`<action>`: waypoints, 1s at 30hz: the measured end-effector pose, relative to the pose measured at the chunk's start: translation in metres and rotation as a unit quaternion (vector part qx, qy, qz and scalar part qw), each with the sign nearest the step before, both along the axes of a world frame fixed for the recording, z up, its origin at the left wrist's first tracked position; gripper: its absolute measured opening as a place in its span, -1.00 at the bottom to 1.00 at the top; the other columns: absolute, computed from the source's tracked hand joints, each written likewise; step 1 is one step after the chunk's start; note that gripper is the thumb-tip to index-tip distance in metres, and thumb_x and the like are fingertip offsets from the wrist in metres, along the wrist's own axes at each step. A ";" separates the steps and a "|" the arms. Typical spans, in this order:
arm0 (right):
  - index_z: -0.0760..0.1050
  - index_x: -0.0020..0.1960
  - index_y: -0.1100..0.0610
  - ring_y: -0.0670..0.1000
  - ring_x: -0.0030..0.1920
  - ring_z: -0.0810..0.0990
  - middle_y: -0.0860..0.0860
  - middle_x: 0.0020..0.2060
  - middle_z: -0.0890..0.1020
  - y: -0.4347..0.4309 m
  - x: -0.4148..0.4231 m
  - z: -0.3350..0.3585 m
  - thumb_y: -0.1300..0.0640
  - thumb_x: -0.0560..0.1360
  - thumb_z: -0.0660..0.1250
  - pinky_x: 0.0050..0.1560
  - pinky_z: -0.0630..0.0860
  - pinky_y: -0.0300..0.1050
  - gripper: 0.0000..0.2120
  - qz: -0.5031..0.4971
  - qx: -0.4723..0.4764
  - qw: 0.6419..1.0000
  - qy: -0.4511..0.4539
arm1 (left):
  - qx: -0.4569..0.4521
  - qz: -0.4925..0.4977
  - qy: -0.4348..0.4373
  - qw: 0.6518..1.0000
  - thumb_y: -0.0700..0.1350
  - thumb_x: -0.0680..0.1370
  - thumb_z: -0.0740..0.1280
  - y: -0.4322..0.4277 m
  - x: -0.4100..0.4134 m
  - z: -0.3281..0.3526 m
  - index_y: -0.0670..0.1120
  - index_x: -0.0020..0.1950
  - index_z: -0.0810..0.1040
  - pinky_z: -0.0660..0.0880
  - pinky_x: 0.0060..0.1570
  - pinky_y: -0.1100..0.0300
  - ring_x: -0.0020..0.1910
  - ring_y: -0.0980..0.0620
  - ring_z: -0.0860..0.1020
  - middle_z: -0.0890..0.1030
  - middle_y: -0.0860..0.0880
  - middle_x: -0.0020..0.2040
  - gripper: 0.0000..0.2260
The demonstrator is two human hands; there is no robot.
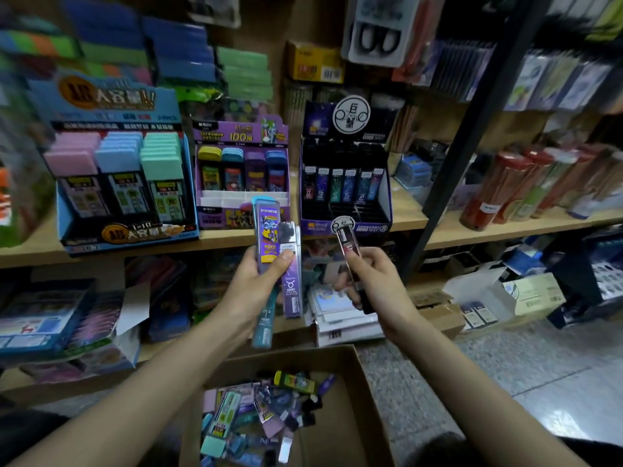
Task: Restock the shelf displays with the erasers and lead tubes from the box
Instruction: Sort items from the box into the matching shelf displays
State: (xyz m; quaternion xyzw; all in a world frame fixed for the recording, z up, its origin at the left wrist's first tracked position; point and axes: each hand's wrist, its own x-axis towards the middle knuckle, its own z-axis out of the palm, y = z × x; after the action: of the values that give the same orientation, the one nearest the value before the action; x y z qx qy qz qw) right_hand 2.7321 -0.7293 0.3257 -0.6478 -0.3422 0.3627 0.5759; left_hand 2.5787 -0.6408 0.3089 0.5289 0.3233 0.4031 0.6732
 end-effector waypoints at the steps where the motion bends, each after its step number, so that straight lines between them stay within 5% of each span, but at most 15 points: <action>1: 0.31 0.11 0.20 -0.06 -0.54 0.37 0.11 -0.34 0.56 0.002 0.008 0.006 0.22 0.56 0.21 -0.53 0.28 -0.19 -0.85 -0.002 -0.019 1.000 -0.006 | 0.012 0.001 0.000 1.000 -0.08 0.52 0.31 0.007 0.000 0.006 -0.05 0.09 0.47 0.51 -0.40 0.34 -0.28 0.20 0.63 0.65 0.05 -0.17 -0.84; 4: 0.31 0.10 0.21 0.01 -0.37 0.51 0.14 -0.22 0.53 0.006 0.032 0.026 0.32 0.52 0.22 -0.38 0.44 -0.12 -0.82 0.007 -0.058 0.997 -0.040 | 0.038 0.005 0.002 0.999 -0.07 0.53 0.31 0.026 0.001 0.024 -0.03 0.08 0.48 0.52 -0.37 0.35 -0.27 0.20 0.62 0.66 0.09 -0.19 -0.85; 9: 0.54 -0.01 0.20 0.01 -0.19 0.60 0.11 -0.16 0.61 0.014 0.075 0.051 0.19 0.48 0.38 -0.13 0.57 -0.08 -0.88 -0.028 -0.034 0.983 -0.177 | 0.052 0.005 -0.016 0.999 -0.08 0.54 0.30 0.045 0.007 0.037 -0.05 0.11 0.47 0.53 -0.33 0.31 -0.28 0.13 0.59 0.64 0.03 -0.21 -0.83; 15: 0.54 -0.11 0.21 -0.16 -0.41 0.52 0.03 -0.34 0.56 0.037 0.129 0.086 0.25 0.42 0.43 -0.40 0.48 -0.28 -0.90 -0.062 -0.013 0.958 -0.281 | 0.064 -0.003 -0.023 0.998 0.03 0.41 0.33 0.053 0.021 0.041 -0.03 0.08 0.48 0.51 -0.34 0.27 -0.28 0.05 0.55 0.63 0.03 -0.24 -0.71; 19: 0.57 -0.09 0.15 -0.04 -0.31 0.58 0.08 -0.28 0.62 0.063 0.152 0.101 0.28 0.47 0.38 -0.22 0.55 -0.10 -0.94 -0.019 -0.052 0.939 -0.340 | 0.083 -0.010 -0.031 0.996 0.04 0.39 0.33 0.057 0.025 0.041 -0.07 0.07 0.47 0.51 -0.37 0.29 -0.27 -0.04 0.50 0.61 0.03 -0.30 -0.68; 25: 0.50 -0.11 0.08 -0.10 -0.32 0.57 -0.01 -0.28 0.60 0.096 0.163 0.105 0.27 0.47 0.38 -0.32 0.52 -0.33 -0.89 0.062 -0.093 0.862 -0.495 | 0.084 -0.008 -0.031 0.996 0.02 0.40 0.31 0.062 0.026 0.043 -0.09 0.07 0.46 0.47 -0.44 0.26 -0.30 -0.08 0.46 0.58 0.00 -0.32 -0.69; 30: 0.56 -0.04 0.14 0.01 -0.25 0.59 0.05 -0.18 0.63 0.109 0.166 0.111 0.25 0.46 0.40 -0.20 0.57 -0.12 -0.90 0.143 -0.133 0.832 -0.519 | 0.082 -0.010 -0.029 0.996 0.00 0.40 0.31 0.061 0.026 0.043 -0.09 0.06 0.46 0.48 -0.43 0.30 -0.32 0.03 0.52 0.60 0.04 -0.33 -0.71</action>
State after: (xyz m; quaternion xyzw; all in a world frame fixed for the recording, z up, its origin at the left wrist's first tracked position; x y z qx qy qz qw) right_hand 2.8983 -0.6204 0.4362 -0.7551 -0.6279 0.0937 0.1634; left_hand 2.6043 -0.5798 0.3522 0.5736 0.2644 0.4364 0.6408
